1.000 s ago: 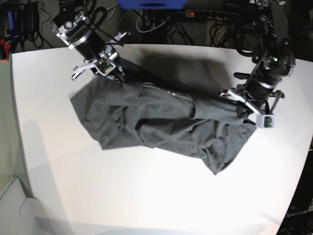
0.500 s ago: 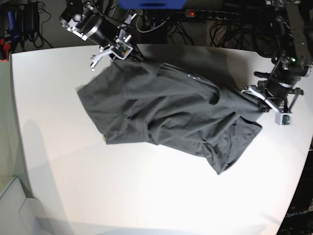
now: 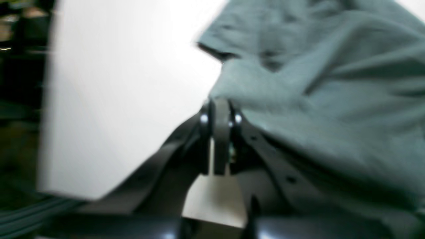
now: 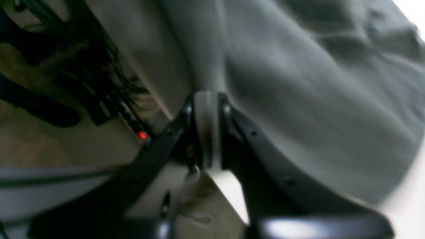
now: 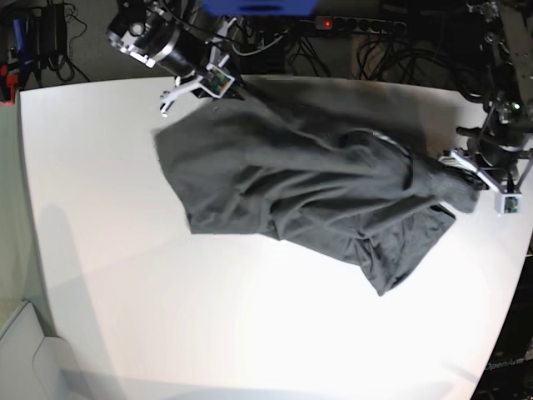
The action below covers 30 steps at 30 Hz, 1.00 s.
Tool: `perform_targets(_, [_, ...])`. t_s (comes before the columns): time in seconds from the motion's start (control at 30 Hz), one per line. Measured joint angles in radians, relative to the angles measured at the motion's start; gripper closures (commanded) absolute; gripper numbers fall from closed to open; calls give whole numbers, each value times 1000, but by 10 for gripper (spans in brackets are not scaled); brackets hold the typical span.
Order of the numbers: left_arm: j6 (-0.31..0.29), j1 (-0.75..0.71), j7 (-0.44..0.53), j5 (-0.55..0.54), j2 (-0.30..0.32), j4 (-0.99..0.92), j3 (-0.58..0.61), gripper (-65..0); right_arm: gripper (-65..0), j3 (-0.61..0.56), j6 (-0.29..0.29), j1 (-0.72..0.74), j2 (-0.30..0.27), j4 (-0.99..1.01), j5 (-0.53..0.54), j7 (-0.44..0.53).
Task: Layout the t-shirt on the table in an organized manner, then fold the t-shirt properly
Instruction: 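Lower the folded t-shirt with both grippers and release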
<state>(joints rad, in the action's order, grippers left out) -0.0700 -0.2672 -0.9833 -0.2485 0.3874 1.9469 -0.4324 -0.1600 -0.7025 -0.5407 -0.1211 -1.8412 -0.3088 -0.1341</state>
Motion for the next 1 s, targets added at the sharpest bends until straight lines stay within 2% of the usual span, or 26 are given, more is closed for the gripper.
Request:
perform_targets(0.1, [4,-1,-7,66,-3,-16,-4,-236,-197,2,0,0,-2,0,1,-2])
perform_targets(0.2, [3,0,-4,117,-5,-23,-3,-396,-244,5,0,5,-3,-1,1,-2])
perform_targets(0.27, [2,-1,-4,125,-5,-23,-5,-466,-248,14,1,25,-3,-6,-2,-5])
perform_targets(0.33, [2,0,-4,126,-5,-21,-5,-508,-248,44,0,47,0,-13,2,3])
perform_targets(0.5, [0,18,-9,124,-16,-14,-5,-519,-252,110,0,118,0,-16,0,-29])
perform_targets(0.67, [-2,83,-5,115,-148,-14,9,-519,-252,114,-2,233,3,-16,5,-213])
perform_targets(0.73, [13,96,-6,148,-191,-16,60,-519,-252,116,-1,280,2,-16,8,-277])
perform_targets(0.83, [0,117,-6,129,-240,-23,151,-519,-252,116,0,343,2,-15,7,-331])
perform_targets(0.93, [11,118,1,132,-256,-52,216,-519,-252,115,0,377,1,-14,13,-361])
perform_targets(1.0, [17,125,16,134,-257,-143,244,-519,-252,114,0,393,0,-13,9,-381])
